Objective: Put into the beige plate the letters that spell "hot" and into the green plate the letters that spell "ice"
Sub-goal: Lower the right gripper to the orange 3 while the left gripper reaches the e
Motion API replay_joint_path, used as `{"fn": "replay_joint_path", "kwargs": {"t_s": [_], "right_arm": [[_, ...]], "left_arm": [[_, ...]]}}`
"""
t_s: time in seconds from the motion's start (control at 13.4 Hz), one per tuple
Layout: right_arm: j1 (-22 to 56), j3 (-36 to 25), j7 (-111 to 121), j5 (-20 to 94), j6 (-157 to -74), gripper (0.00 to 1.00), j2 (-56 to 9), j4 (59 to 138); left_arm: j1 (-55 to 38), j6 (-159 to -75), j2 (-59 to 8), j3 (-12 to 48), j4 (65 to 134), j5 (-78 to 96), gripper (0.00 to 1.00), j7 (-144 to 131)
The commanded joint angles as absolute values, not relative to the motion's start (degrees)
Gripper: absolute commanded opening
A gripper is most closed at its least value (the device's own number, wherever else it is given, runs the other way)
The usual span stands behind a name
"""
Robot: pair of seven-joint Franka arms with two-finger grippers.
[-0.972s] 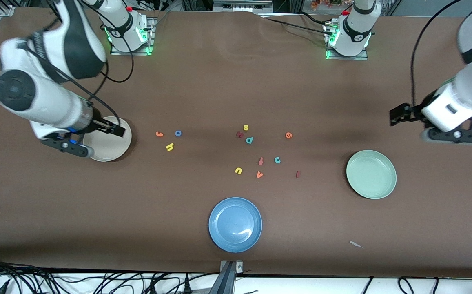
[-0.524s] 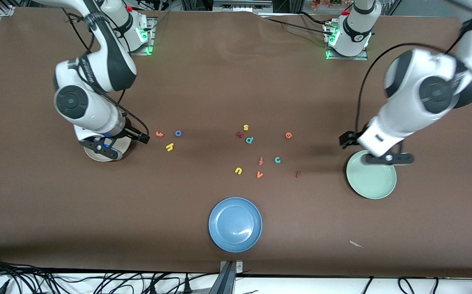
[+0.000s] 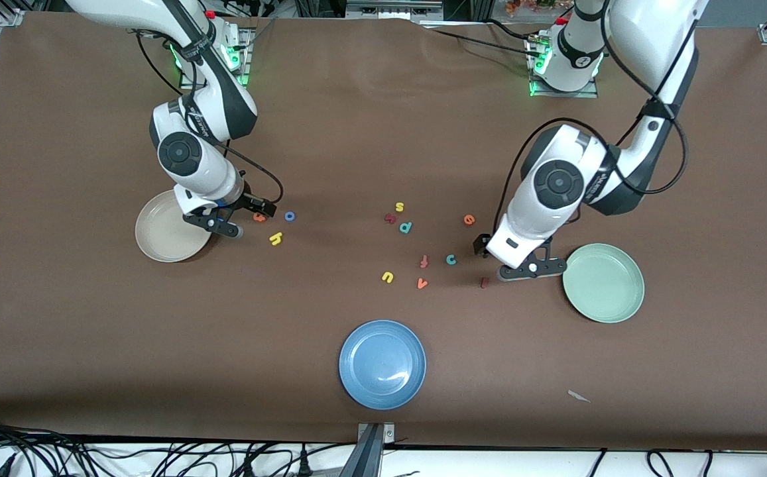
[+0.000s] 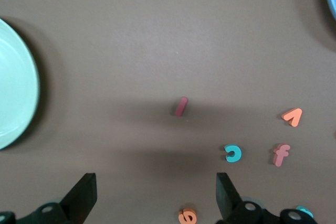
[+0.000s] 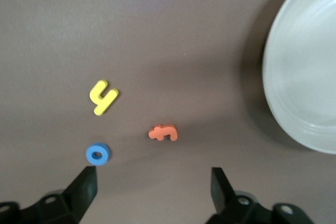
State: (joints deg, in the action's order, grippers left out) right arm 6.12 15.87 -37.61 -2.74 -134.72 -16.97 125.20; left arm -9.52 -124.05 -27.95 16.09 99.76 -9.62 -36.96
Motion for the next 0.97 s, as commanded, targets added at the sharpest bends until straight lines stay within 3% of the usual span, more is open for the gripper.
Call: {"fn": "replay_joint_path", "kwargs": {"t_s": [0.0, 0.45, 0.6, 0.82, 0.9], "right_arm": [[5.5, 16.1, -29.6, -2.8, -136.2, 0.92, -17.1, 126.5], [5.3, 15.8, -22.1, -2.8, -140.3, 0.88, -22.6, 126.0], [5.0, 15.8, -22.0, -3.1, -141.1, 0.79, -23.4, 125.9], [4.4, 15.6, -19.5, -3.1, -141.2, 0.74, -23.6, 125.9], [4.4, 15.6, -18.6, -3.1, -141.4, 0.66, -23.9, 125.9]], "left_arm": [[-10.0, -124.5, -28.2, 16.3, 101.1, -11.2, 1.00, -38.3], [-9.8, -131.7, -27.8, 18.0, 110.2, -10.8, 1.00, -38.0], [-9.9, -131.8, -27.9, 18.5, 111.8, -10.8, 1.00, -37.5], [-9.8, -131.8, -29.2, 20.3, 112.1, -10.8, 1.00, -37.4], [-9.8, -131.7, -29.5, 20.8, 112.2, -10.8, 0.99, -37.4]]}}
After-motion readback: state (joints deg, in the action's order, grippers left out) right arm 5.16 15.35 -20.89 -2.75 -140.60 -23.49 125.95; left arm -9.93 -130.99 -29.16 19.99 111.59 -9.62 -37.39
